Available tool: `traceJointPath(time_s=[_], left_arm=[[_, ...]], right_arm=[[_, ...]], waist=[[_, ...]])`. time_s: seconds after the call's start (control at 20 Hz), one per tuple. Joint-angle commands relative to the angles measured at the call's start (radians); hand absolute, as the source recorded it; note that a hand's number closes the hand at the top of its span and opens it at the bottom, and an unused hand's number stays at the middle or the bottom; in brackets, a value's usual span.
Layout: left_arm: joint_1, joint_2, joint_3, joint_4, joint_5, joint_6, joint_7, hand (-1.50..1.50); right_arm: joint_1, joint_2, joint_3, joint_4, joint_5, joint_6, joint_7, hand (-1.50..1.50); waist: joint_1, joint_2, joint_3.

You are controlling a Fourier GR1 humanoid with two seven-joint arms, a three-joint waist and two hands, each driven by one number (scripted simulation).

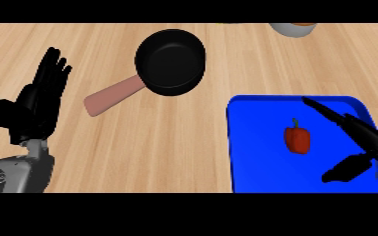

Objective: Pick the bell pepper from the tray and place it in the pot

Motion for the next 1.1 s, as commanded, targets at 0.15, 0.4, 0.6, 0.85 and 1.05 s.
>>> traceJointPath(time_s=[0.15,0.4,0.6,0.85,1.05], left_arm=[[0.01,-0.017,0.032,-0.022,-0.007,-0.042,-0.001,0.0],[0.049,-0.027,0.04,-0.101,-0.019,-0.054,0.058,0.0],[0.033,-0.045,0.052,-0.019,-0.023,-0.071,-0.008,0.0],[-0.005,-0.069,0.028,-0.042,-0.062,-0.03,0.03,0.0],[-0.01,-0.084,0.03,-0.006,-0.08,-0.039,0.005,0.0]], right_arm=[[-0.095,0.097,-0.017,0.173,0.134,-0.056,-0.08,-1.5],[-0.024,0.115,-0.047,0.057,0.152,-0.027,0.009,-1.5],[-0.077,0.193,-0.015,0.171,0.209,-0.068,-0.016,-1.5],[-0.041,0.118,0.0,0.19,0.3,-0.16,-0.243,1.5],[-0.169,0.196,-0.011,0.306,0.33,-0.16,-0.219,1.5]], waist=[[0.005,0.001,0.0],[0.001,-0.001,0.0],[0.003,0.0,0.0],[0.0,0.0,0.0],[0.003,0.001,0.0]])
